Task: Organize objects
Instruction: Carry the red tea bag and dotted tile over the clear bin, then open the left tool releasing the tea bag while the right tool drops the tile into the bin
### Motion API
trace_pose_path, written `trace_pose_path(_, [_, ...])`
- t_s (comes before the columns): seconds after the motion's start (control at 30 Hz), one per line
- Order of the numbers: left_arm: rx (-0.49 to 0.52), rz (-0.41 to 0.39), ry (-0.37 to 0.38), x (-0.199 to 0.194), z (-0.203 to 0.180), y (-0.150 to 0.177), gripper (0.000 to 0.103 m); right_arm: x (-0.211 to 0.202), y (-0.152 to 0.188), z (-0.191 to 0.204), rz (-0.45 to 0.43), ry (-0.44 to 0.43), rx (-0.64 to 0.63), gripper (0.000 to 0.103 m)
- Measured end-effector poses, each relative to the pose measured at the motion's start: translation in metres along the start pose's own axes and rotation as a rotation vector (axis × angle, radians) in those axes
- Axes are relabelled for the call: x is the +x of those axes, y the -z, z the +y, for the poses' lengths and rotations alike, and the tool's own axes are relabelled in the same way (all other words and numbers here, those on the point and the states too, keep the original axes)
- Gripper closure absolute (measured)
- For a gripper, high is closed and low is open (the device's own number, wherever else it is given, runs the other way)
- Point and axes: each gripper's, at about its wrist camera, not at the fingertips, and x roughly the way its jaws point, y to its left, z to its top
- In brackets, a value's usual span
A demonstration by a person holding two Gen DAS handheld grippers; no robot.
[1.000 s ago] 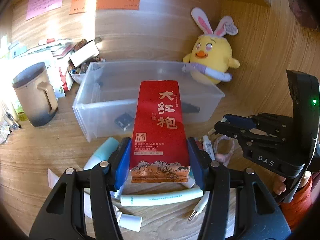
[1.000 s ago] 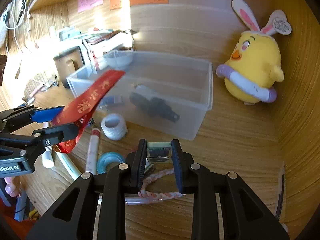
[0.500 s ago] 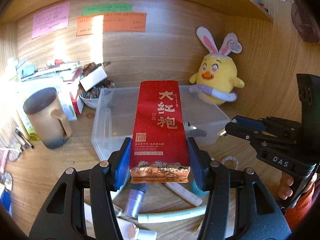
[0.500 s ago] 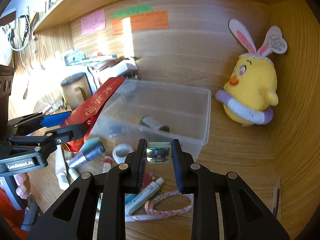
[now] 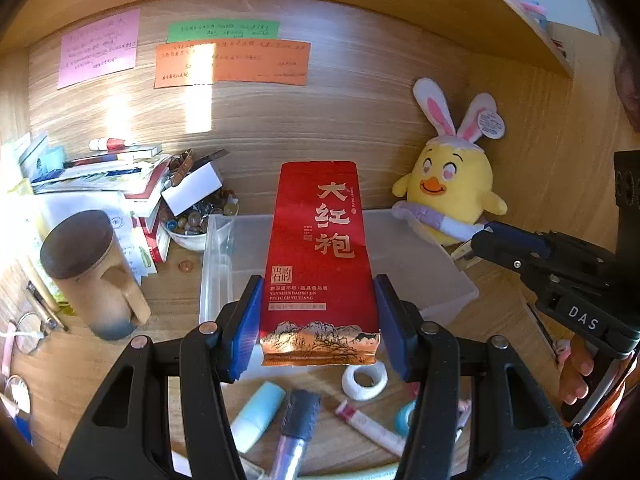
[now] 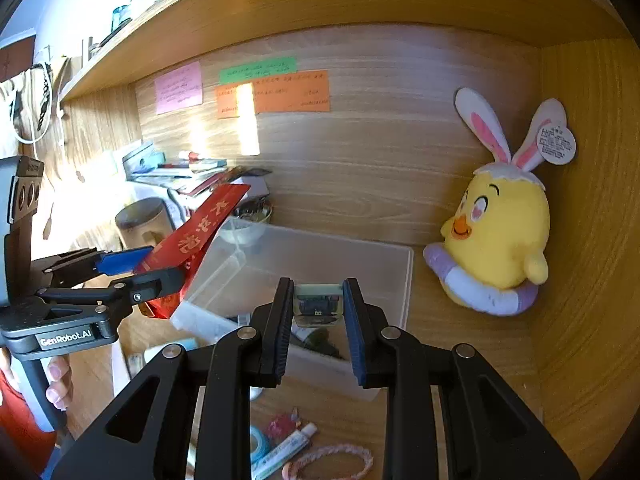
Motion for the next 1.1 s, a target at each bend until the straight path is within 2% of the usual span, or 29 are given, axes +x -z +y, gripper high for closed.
trace_pose_path(0.23, [-0.016,0.064,0.007,0.031,0.008,-0.013,0.049,0.025,-0.011,-0.006,0.024,0.017,0.005,0.081])
trace_pose_path(0.57, [0.020,0.151,-0.024,0.077,0.011,-0.015,0.049,0.080,0.001,-0.010,0.149,0.038,0.007,0.081])
trace_pose_path(0.7, [0.022,0.187,-0.002,0.092,0.011,-0.014,0.049,0.095,0.007,-0.009,0.188,0.053,0.000,0.081])
trace_pose_path(1.1, [0.041,0.249,0.028,0.104,0.007,-0.008,0.049,0.115,0.016,-0.009,0.253,0.071,-0.011,0.081])
